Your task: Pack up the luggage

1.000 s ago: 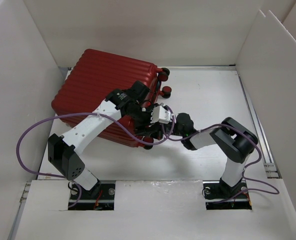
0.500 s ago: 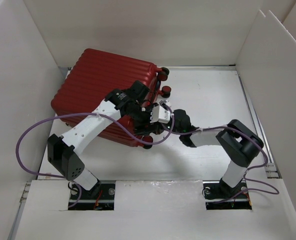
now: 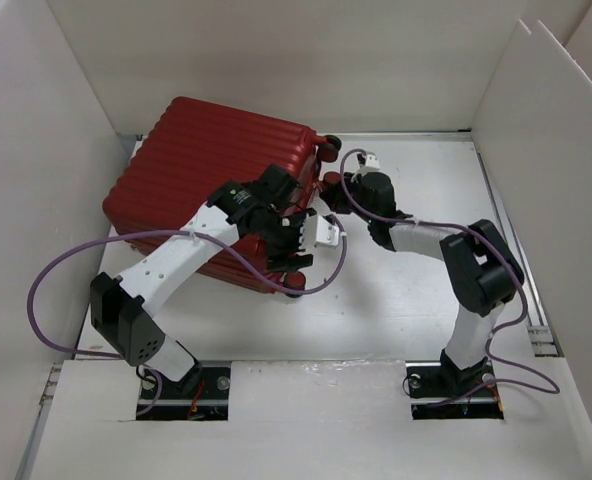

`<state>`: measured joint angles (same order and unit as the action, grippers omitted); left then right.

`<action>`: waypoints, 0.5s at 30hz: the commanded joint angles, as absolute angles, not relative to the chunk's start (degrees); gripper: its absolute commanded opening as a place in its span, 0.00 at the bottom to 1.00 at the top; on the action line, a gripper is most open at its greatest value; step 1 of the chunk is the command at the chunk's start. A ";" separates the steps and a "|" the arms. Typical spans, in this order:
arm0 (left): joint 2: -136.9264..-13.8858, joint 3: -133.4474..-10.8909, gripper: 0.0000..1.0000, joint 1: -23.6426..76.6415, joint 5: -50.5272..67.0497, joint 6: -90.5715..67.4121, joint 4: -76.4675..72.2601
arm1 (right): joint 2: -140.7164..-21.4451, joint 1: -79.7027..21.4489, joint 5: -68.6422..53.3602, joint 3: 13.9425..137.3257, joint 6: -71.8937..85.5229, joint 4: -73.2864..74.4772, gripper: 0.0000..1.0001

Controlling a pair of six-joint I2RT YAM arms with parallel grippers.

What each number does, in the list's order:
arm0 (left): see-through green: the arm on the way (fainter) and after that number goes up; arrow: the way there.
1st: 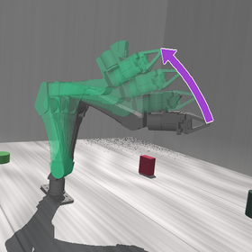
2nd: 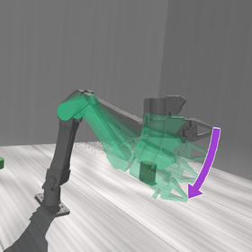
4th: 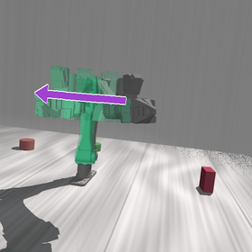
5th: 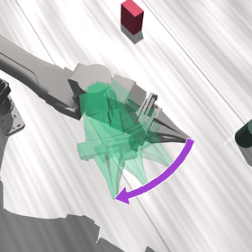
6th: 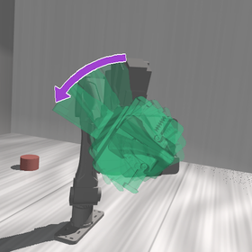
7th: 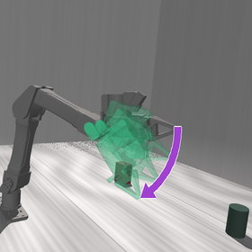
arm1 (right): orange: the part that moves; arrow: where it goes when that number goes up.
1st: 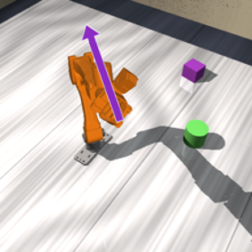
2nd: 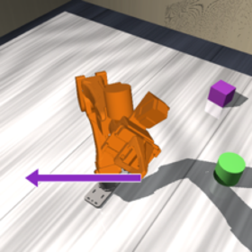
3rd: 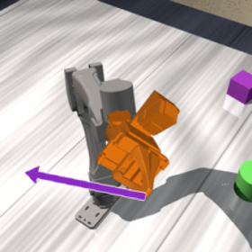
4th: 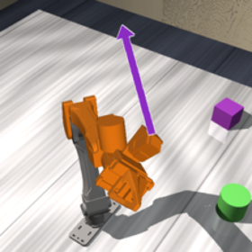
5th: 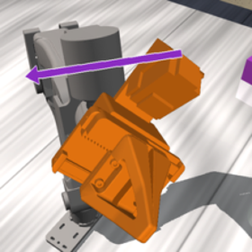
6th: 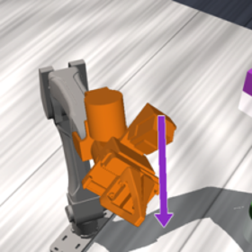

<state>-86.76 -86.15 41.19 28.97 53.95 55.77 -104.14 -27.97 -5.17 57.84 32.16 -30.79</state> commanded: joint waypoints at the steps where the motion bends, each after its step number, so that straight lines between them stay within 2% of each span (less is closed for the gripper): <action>1: -77.96 -86.05 0.00 42.27 30.77 52.73 61.44 | -108.53 -23.03 2.91 62.39 30.06 -27.42 0.00; 15: -77.43 -82.97 0.00 42.28 31.82 49.57 60.83 | -119.69 -15.38 -4.57 78.38 32.08 -27.42 0.00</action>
<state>-83.59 -82.83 42.02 26.96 53.89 53.58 -117.08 -19.38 -7.88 73.93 31.75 -28.45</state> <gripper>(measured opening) 0.633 0.010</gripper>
